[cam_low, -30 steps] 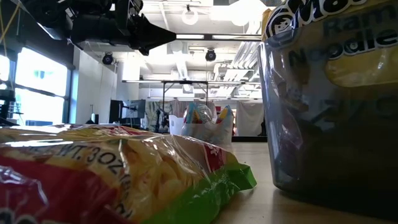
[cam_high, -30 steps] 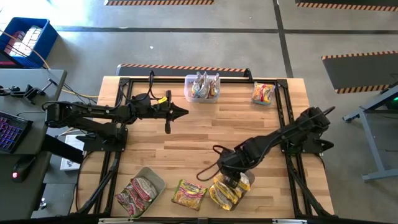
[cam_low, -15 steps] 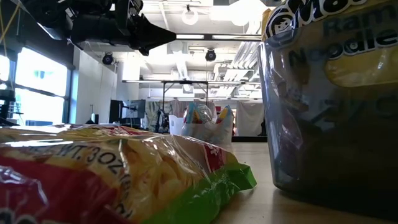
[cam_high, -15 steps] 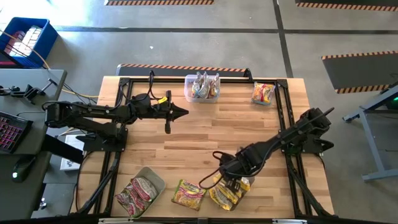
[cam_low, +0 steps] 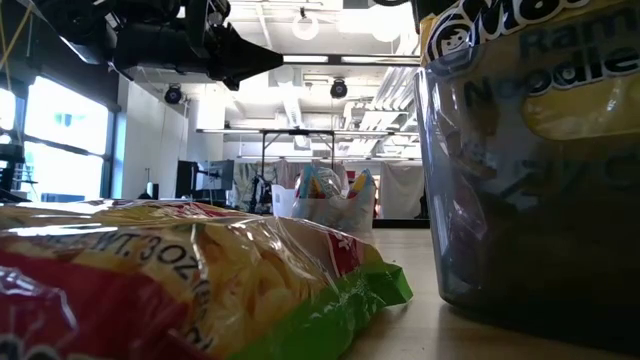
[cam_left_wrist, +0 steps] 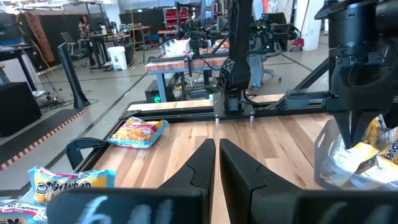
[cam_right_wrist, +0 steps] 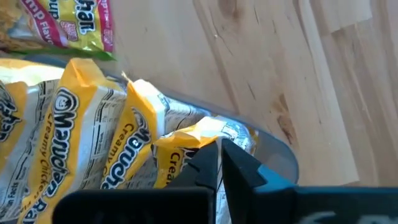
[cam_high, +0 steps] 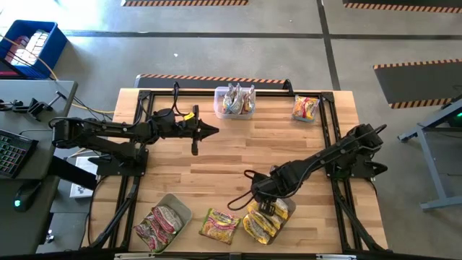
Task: Sort Maruchan noodles
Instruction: Put the yellow noodle pack into the black bin, then put the green noodles pack into the gray bin
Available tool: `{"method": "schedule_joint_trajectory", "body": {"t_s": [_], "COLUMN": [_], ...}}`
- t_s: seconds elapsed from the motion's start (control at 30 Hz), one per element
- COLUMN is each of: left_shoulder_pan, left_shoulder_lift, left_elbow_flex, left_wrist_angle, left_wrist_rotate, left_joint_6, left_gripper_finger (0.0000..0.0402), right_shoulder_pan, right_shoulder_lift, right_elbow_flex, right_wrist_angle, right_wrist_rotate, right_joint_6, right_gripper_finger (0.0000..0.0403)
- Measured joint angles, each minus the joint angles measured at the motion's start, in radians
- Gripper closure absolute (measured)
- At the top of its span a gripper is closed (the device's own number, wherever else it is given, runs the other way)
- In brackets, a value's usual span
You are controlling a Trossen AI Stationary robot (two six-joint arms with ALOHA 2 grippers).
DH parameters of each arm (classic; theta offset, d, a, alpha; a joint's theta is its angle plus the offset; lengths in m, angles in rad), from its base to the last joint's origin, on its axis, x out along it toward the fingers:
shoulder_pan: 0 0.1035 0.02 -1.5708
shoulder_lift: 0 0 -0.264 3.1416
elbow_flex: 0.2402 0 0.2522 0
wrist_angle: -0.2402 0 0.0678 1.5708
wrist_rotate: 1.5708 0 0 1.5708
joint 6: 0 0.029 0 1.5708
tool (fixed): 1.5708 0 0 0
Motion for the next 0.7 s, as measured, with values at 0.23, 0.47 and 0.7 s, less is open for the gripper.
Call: {"method": "schedule_joint_trajectory", "body": {"t_s": [0.23, 0.47, 0.7], "left_shoulder_pan": [0.0, -0.018, -0.129], "left_shoulder_lift": [0.0, 0.0, 0.0], "left_elbow_flex": [0.0, 0.0, 0.009], "left_wrist_angle": [-0.013, -0.072, -0.157], "left_wrist_rotate": [0.0, 0.002, 0.005], "left_joint_6": [-0.003, 0.018, 0.068], "left_gripper_finger": [0.0387, 0.0394, 0.0401], "right_shoulder_pan": [-0.005, 0.024, -0.02], "right_shoulder_lift": [0.0, -0.071, -0.24], "right_elbow_flex": [0.036, 0.038, -0.276], "right_wrist_angle": [-0.034, -0.04, 0.4], "right_wrist_rotate": [0.02, 0.161, 0.139], "right_joint_6": [-0.049, -0.258, -0.442], "right_gripper_finger": [0.0398, 0.0402, 0.0403]}}
